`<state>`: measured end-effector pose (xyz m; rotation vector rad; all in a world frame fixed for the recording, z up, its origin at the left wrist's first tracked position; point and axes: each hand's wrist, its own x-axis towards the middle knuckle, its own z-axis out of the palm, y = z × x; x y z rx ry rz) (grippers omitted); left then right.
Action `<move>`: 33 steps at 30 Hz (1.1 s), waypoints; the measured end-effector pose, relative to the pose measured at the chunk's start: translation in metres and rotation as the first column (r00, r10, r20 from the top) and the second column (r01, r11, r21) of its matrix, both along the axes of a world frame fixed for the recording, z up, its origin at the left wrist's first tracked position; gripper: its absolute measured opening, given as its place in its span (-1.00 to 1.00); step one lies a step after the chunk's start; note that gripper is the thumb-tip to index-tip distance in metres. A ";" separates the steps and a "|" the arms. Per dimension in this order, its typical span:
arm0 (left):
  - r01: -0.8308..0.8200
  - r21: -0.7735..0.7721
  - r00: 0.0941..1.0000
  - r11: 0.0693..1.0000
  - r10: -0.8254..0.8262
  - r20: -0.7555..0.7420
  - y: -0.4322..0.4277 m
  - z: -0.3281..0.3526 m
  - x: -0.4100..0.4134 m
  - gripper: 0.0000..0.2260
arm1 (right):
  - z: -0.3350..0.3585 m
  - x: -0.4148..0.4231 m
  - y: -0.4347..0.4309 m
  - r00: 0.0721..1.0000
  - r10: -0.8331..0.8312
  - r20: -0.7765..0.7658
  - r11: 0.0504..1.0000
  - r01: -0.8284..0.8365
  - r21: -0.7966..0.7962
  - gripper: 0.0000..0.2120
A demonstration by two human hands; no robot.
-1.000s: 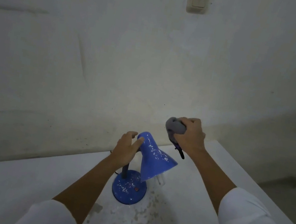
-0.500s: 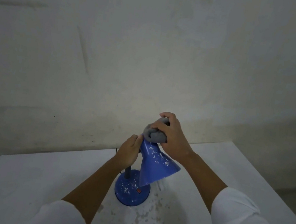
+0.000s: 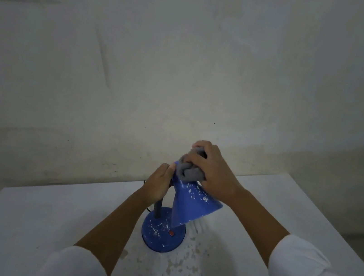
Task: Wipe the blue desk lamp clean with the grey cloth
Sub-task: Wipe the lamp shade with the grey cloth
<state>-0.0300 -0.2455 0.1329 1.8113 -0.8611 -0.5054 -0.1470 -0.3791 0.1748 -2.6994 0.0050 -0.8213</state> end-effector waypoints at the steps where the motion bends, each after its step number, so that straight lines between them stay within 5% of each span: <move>1: 0.000 0.010 1.000 1.000 0.000 -0.003 0.000 0.001 -0.001 -0.74 | -0.004 -0.005 -0.006 1.000 -0.007 -0.014 1.000 0.007 -0.017 -0.66; 5: -0.016 0.041 1.000 0.999 0.016 -0.004 0.000 0.003 -0.003 -0.65 | -0.005 -0.021 -0.026 0.979 -0.203 -0.036 0.950 0.188 -0.249 -0.66; 9: 0.009 0.022 1.000 1.000 -0.009 -0.007 -0.001 0.003 -0.003 -0.71 | 0.007 -0.015 -0.012 0.986 -0.149 0.073 0.988 0.151 -0.022 -0.58; 13: -0.022 0.052 1.000 0.998 0.022 0.012 -0.004 0.000 0.004 -0.79 | 0.009 -0.003 0.010 0.999 -0.018 0.043 1.000 0.018 0.007 -0.62; 20: 0.000 0.035 1.000 0.999 0.001 -0.017 0.001 0.004 -0.004 -0.68 | 0.005 -0.015 -0.026 0.982 -0.177 -0.065 0.944 0.150 -0.293 -0.76; 23: -0.001 0.036 1.000 0.999 0.002 -0.012 0.001 0.003 -0.003 -0.71 | 0.005 -0.014 -0.027 0.983 -0.182 -0.006 0.983 0.182 -0.036 -0.64; 27: 0.002 0.065 1.000 0.998 -0.003 0.020 -0.006 -0.001 0.005 -0.79 | 0.011 -0.003 0.000 0.999 0.028 0.042 0.984 -0.035 0.176 -0.59; 30: -0.002 0.076 1.000 0.997 0.001 0.021 -0.004 0.001 0.004 -0.69 | 0.006 -0.007 0.002 0.994 0.091 -0.068 0.996 -0.089 0.029 -0.65; 33: 0.015 0.067 1.000 0.998 -0.015 -0.002 -0.002 0.004 -0.003 -0.66 | 0.014 -0.017 -0.011 0.984 -0.080 -0.158 0.979 0.048 -0.197 -0.74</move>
